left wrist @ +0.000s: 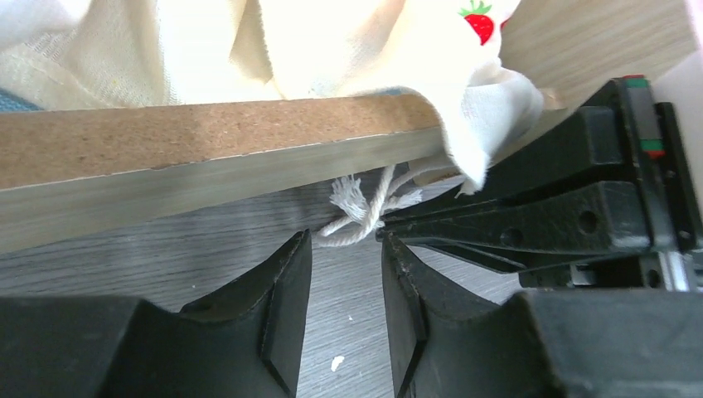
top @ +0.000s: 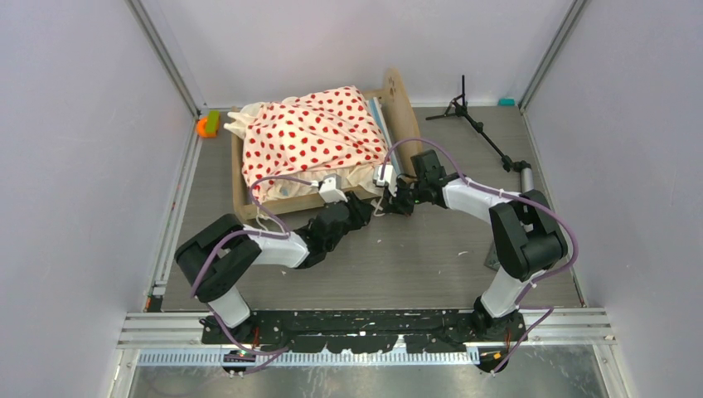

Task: Set up the pet bed
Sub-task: Tie the ropes to the bed frame.

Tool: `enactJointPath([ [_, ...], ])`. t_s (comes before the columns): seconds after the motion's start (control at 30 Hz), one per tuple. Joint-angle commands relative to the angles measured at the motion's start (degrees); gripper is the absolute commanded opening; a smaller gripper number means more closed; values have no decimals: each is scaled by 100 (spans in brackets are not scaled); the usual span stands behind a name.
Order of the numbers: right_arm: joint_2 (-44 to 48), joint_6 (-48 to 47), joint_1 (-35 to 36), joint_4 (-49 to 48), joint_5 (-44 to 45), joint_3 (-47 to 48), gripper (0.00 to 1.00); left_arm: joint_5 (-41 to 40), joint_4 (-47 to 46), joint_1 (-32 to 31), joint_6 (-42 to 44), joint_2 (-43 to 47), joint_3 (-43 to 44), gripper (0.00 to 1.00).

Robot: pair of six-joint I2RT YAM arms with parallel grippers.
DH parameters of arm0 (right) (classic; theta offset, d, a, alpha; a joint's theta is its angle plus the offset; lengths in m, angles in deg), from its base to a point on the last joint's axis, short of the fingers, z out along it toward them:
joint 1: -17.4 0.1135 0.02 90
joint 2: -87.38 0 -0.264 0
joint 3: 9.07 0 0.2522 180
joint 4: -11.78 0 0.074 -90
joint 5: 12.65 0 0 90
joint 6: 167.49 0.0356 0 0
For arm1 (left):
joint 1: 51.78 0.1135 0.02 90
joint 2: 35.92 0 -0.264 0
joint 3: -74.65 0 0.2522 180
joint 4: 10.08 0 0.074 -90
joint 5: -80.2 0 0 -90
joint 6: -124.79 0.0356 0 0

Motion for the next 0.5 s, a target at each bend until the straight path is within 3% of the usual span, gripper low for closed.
enactJointPath([
  [0.0, 19, -77, -23, -63, -178, 227, 0, -257, -340, 42, -310, -242, 234, 39],
  [0.47, -55, -95, -26, -61, -223, 257, 0, -391, -962, 94, -792, -736, 350, 44],
])
